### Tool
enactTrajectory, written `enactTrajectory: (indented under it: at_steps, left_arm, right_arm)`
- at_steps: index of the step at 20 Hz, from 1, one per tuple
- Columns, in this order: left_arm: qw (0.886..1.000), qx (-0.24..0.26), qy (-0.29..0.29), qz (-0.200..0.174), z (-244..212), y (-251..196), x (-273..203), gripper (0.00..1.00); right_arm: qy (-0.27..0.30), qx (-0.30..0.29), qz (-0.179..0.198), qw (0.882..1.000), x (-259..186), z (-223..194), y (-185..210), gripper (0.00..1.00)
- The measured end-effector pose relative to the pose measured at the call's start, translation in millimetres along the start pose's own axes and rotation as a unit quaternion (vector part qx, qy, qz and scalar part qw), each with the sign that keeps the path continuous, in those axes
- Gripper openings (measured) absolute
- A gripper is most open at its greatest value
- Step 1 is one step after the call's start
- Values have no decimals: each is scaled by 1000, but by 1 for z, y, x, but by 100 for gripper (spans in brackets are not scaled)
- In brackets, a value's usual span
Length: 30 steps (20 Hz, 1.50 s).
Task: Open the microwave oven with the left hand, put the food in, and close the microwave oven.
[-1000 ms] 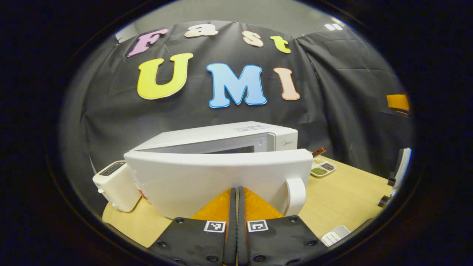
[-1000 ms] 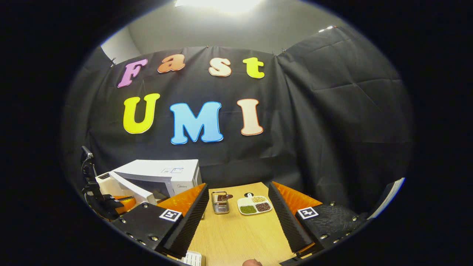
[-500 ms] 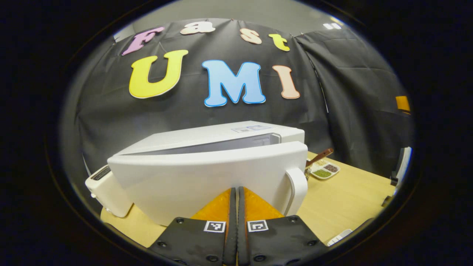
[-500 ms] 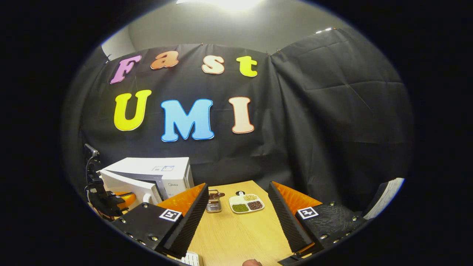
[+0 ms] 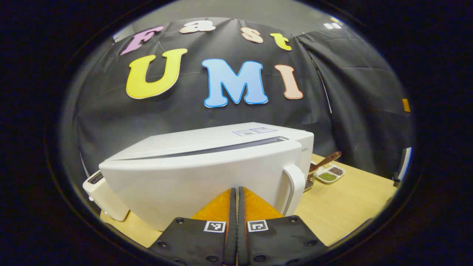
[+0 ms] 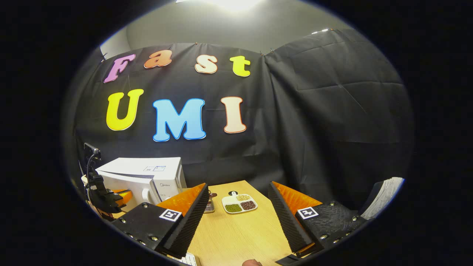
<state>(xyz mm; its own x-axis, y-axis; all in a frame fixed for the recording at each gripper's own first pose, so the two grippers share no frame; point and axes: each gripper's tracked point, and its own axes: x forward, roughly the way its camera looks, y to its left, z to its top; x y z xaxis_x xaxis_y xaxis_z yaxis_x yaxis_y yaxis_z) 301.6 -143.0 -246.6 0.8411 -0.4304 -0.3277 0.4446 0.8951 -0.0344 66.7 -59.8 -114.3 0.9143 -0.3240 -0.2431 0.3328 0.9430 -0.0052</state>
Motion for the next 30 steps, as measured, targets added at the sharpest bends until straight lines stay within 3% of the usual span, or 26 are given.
enactTrajectory:
  at_steps: [7,8,9,11,12,14,16,17,19,24,30]
  left_arm:
    - [1000,-15,1,19,4,10,10,7]
    - [1000,-18,0,21,5,12,9,7]
    - [1000,-20,0,24,5,12,10,7]
    - [999,-18,2,30,6,12,11,8]
    - [999,-17,2,31,6,12,11,7]
    - [999,-5,-2,38,9,15,18,7]
    - [999,-21,14,22,7,5,21,10]
    - [999,-14,14,26,10,4,21,7]
    - [1000,-4,2,28,20,2,16,7]
    - [999,-5,-31,29,51,-7,-20,7]
    - [997,-18,-56,58,82,-17,-99,7]
  right_arm:
    - [1,-6,5,1000,0,-3,4,98]
    - [1,-5,5,1000,0,-3,4,93]
    - [2,-3,7,1000,-2,-2,5,98]
    - [2,-2,8,1000,-4,-1,3,98]
    - [1,-2,9,1000,-5,-1,4,93]
    - [4,-4,14,1000,-8,-2,7,98]
    - [2,-10,20,1000,-10,1,11,98]
    - [-1,-12,22,1000,-12,4,13,93]
    - [-4,-13,28,1000,-14,6,17,98]
    - [-7,-12,55,998,-16,12,27,98]
    - [-21,-22,125,992,-30,22,37,98]
